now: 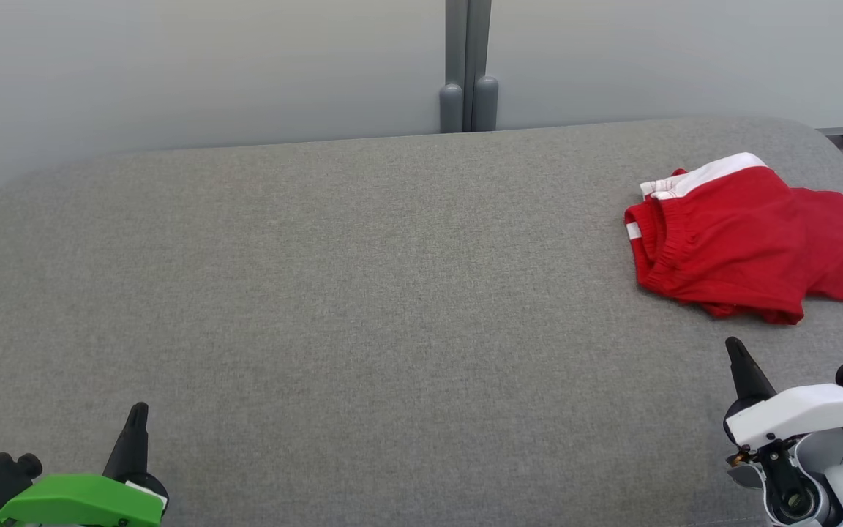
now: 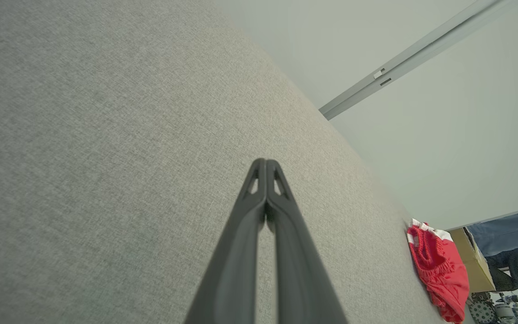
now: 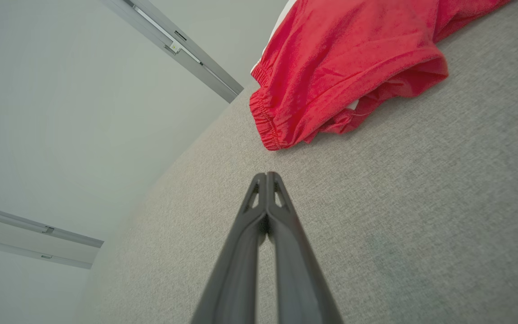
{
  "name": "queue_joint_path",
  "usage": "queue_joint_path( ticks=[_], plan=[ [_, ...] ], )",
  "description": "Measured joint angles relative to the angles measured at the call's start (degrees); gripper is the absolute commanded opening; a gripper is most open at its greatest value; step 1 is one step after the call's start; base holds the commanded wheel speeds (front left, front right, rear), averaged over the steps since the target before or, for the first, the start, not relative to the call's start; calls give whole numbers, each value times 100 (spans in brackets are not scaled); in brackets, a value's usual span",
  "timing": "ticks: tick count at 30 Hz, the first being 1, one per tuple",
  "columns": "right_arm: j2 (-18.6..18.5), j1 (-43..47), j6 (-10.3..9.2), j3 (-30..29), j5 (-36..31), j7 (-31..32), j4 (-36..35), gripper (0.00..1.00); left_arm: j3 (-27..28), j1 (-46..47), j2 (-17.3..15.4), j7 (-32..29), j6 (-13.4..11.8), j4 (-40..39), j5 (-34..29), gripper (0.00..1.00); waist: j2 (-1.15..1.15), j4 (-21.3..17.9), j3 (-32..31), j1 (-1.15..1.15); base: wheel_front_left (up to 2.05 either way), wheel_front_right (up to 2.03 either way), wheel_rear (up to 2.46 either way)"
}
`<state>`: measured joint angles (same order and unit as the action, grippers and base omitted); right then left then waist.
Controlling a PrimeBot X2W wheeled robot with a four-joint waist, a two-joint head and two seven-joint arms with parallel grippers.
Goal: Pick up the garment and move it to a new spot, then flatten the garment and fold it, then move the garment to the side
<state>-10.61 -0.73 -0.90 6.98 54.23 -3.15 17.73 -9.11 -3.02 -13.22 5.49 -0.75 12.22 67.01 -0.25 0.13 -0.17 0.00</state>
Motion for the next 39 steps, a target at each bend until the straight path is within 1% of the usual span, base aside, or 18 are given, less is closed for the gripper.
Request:
queue_joint_path(
  ticks=[5, 6, 9, 10, 12, 14, 19, 20, 28, 35, 39],
  plan=[
    [73, -1, 48, -127, 319, 76, -8, 0, 99, 21, 124, -93, 71, 22, 178, 0, 0, -1, 3, 0, 0, 0, 0],
    [97, -1, 86, -149, 385, 89, -8, 0, 121, 31, 142, -120, 76, 24, 233, 0, 0, -1, 3, 0, 0, 0, 0],
    [163, -2, 110, -219, 587, 130, -12, 0, 178, 75, 156, -147, 126, 30, 382, 0, 0, -2, 5, 0, 0, 0, 0],
    [168, -5, 151, -277, 699, 178, -15, 0, 202, 76, 172, -192, 130, 35, 459, 0, 0, -3, 6, 0, 0, 0, 0],
    [181, -17, 157, -325, 844, 203, -15, 0, 240, 79, 209, -222, 141, 43, 545, 0, 0, -3, 7, 0, 0, 0, 0],
    [208, -31, 207, -369, 964, 232, -20, 0, 299, 87, 263, -249, 178, 52, 679, 0, 0, -4, 8, 0, 0, 0, 0],
    [307, -59, 248, -500, 1287, 322, -34, 0, 377, 163, 337, -350, 235, 85, 864, 0, 0, -5, 11, 0, 0, 0, 0],
    [325, -66, 280, -514, 1341, 333, -34, 0, 393, 186, 344, -354, 237, 93, 900, 0, 0, -5, 12, 0, 0, 0, 0],
    [396, -120, 375, -716, 1851, 455, -51, 0, 554, 224, 500, -502, 356, 169, 1260, 0, 0, -7, 16, 0, 0, 0, 0],
    [522, -133, 457, -887, 2306, 580, -62, 0, 715, 335, 557, -605, 467, 190, 1580, 0, 0, -9, 20, 0, 0, 0, 0],
    [550, -160, 515, -1003, 2542, 643, -67, 0, 765, 339, 672, -677, 511, 211, 1801, 0, 0, -10, 23, 0, 0, 0, 0]
  ],
)
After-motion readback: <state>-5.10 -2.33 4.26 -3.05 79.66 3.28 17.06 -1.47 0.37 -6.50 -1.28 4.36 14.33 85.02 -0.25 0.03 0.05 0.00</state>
